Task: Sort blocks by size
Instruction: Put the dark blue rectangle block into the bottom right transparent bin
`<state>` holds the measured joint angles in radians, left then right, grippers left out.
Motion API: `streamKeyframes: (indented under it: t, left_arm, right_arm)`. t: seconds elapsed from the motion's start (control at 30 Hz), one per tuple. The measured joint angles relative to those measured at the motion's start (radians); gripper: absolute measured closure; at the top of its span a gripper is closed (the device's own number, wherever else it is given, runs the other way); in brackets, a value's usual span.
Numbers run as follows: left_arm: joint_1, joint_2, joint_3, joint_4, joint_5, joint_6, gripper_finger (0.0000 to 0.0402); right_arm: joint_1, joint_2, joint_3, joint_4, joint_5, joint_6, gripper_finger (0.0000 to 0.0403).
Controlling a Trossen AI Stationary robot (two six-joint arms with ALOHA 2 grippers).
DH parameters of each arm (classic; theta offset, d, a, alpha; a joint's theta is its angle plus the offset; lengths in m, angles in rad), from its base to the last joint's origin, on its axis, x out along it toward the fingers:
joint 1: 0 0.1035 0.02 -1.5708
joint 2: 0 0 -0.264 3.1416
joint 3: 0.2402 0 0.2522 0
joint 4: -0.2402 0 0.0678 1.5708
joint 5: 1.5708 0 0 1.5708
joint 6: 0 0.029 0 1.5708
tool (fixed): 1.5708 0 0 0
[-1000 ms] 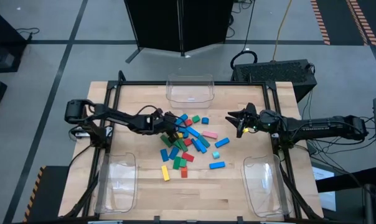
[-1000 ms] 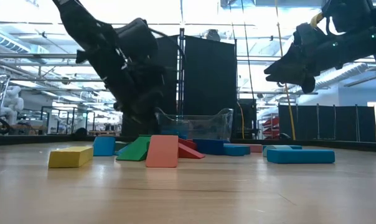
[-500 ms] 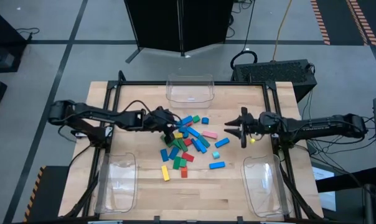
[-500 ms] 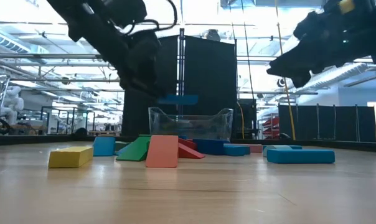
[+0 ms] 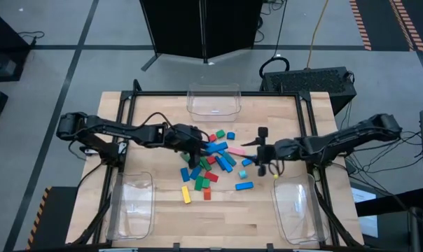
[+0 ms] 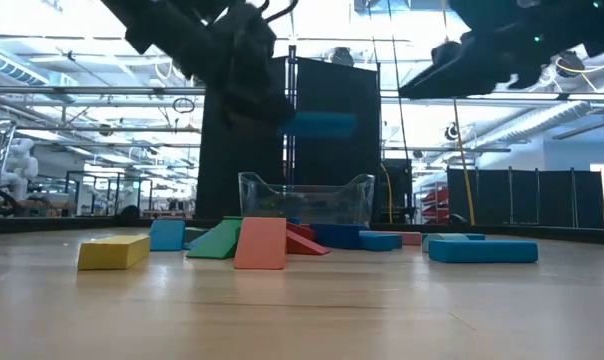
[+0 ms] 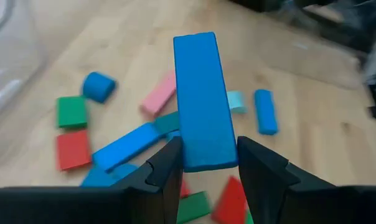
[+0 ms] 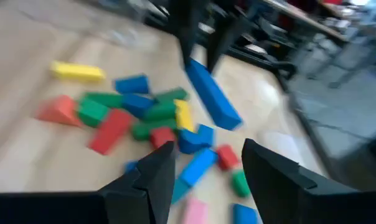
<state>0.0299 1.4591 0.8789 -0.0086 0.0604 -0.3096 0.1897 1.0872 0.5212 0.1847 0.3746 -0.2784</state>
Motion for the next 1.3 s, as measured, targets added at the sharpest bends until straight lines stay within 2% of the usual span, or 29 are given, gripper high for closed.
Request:
streamKeyframes:
  t: [0.07,0.37,0.7,0.83,1.13,1.3]
  left_arm:
    - [0.000,0.004,0.018,0.003,0.031,-0.017,0.0263]
    - [0.000,0.006,0.057,0.000,0.090,-0.051,0.0263]
    - [0.000,0.006,0.065,0.001,0.097,-0.052,0.0263]
    - [0.000,0.006,0.065,0.017,0.117,-0.053,0.0263]
    - [0.001,0.006,0.065,0.032,0.120,-0.053,0.0265]
    - [0.000,0.006,0.065,0.032,0.112,-0.048,0.0264]
  right_arm:
    - [0.010,0.033,0.031,0.003,0.039,-0.038,0.0213]
    - [0.015,0.161,0.119,0.008,0.045,-0.177,0.0214]
    - [0.015,0.234,0.167,0.037,0.070,-0.238,0.0223]
    - [0.013,0.239,0.174,0.035,0.072,-0.241,0.0253]
    - [0.013,0.244,0.174,0.025,0.065,-0.242,0.0352]
    - [0.015,0.244,0.174,0.021,0.070,-0.234,0.0362]
